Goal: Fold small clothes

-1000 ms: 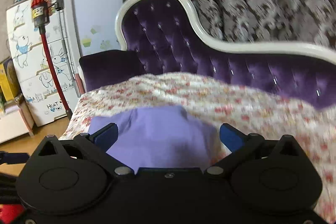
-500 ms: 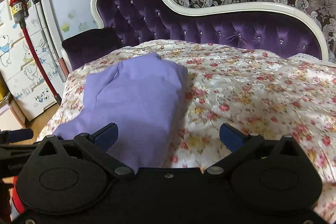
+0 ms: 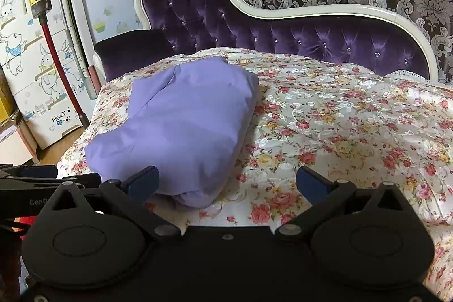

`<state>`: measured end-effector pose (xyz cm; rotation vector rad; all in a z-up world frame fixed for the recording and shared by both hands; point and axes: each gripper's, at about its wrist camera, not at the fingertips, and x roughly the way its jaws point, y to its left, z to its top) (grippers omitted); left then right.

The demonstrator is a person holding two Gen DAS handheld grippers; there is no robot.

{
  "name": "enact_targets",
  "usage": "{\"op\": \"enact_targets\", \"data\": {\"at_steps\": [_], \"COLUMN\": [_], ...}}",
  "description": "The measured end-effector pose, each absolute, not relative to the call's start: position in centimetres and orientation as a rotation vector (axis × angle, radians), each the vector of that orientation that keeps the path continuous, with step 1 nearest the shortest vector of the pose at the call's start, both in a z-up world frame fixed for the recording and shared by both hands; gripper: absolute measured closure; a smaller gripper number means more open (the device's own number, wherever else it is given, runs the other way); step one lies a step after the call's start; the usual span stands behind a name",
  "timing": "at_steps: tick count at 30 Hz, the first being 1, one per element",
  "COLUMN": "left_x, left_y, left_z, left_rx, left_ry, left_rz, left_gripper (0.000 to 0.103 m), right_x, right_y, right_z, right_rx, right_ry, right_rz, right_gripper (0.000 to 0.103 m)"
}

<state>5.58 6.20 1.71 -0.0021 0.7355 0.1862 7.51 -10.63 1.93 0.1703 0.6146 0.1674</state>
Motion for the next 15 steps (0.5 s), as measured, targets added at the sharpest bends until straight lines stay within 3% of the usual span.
{"op": "enact_targets", "data": {"at_steps": [15], "left_x": [4.90], "left_y": [6.93], "left_z": [1.42], "left_rx": [-0.027], "left_ry": [0.731], "left_rz": [0.192], "left_gripper": [0.026], "right_x": [6.77], "right_y": [-9.88], "right_z": [1.95], "right_rx": [0.171], "right_ry": [0.613], "right_rz": [0.189], "right_gripper": [0.001]}}
